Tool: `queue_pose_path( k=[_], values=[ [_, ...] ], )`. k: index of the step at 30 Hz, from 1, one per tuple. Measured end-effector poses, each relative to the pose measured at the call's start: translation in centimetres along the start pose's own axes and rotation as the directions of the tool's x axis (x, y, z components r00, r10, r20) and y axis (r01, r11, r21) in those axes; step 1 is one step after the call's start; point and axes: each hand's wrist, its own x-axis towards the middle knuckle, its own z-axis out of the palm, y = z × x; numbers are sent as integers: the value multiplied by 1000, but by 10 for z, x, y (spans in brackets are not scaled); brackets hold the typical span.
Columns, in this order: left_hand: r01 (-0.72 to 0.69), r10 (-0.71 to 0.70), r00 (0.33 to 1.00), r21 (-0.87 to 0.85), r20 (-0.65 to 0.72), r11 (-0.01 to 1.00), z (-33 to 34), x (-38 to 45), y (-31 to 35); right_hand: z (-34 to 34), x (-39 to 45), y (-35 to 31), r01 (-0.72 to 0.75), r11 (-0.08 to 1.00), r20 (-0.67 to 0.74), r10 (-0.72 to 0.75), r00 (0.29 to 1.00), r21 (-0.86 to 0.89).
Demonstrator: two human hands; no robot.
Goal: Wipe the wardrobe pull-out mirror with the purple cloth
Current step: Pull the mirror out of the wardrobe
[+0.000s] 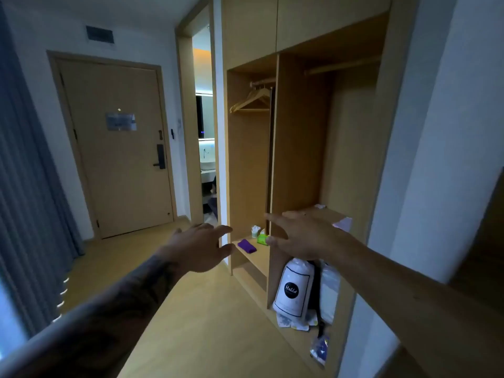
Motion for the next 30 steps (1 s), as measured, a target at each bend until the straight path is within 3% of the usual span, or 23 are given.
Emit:
queue_pose_path(
  k=[11,19,30],
  values=[
    [88,-88,996,-14,8,996,50,50,-42,74,93,1,47,999,52,-48,997,13],
    [115,-113,979,-6,170,993,87,145,-50,108,195,32,58,997,133,-64,989,55],
    [88,-83,986,-28,145,996,131,289,-48,161,307,116,38,992,180,-60,982,123]
  ],
)
